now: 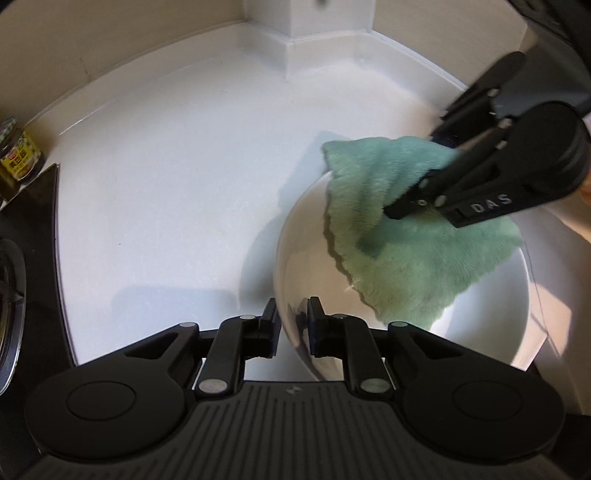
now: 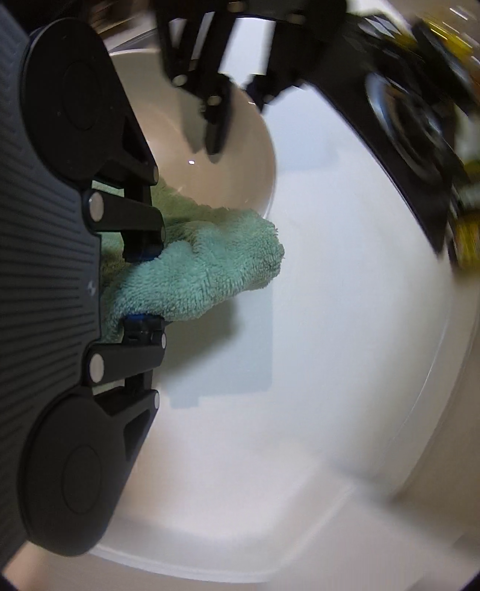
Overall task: Clean bowl
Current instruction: 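Rub the green towel around the bowl interior with the right gripper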
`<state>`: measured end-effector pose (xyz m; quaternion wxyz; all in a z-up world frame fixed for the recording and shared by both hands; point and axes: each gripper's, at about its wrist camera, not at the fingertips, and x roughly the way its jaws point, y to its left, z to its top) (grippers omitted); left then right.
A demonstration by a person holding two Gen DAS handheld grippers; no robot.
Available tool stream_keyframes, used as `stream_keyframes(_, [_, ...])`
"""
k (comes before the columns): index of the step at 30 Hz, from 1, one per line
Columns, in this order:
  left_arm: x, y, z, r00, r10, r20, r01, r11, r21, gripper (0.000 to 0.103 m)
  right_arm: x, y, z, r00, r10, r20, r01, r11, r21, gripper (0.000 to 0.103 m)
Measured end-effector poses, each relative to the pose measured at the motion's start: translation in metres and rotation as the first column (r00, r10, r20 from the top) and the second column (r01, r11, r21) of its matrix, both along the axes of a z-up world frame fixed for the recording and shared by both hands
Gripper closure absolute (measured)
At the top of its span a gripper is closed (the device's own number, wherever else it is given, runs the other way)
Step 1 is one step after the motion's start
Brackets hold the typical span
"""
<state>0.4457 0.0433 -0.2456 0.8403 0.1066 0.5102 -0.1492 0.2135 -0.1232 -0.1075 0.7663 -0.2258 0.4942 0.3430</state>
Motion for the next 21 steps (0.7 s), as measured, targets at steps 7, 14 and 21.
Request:
stream_keyframes(7, [0.016,-0.008,-0.006,0.983,-0.181,0.001,0.181,0.982,0.05,0.086,0.007,-0.006,-0.002,0.981,0.165,-0.107,-0.174,0.982,-0.079,0.085])
stream_keyframes(14, [0.031,-0.013,-0.011,0.968,-0.252,-0.015,0.252,0.966,0.061,0.084,-0.002,0.041,-0.002,0.873,0.483,0.057,-0.468,0.866,-0.175,0.078])
stream_keyframes(21, [0.047,-0.019,-0.017,0.945,-0.324,-0.032,0.326,0.943,0.072,0.082,-0.014,0.043,-0.005,0.83,0.548,0.102,-0.527,0.831,-0.175,0.076])
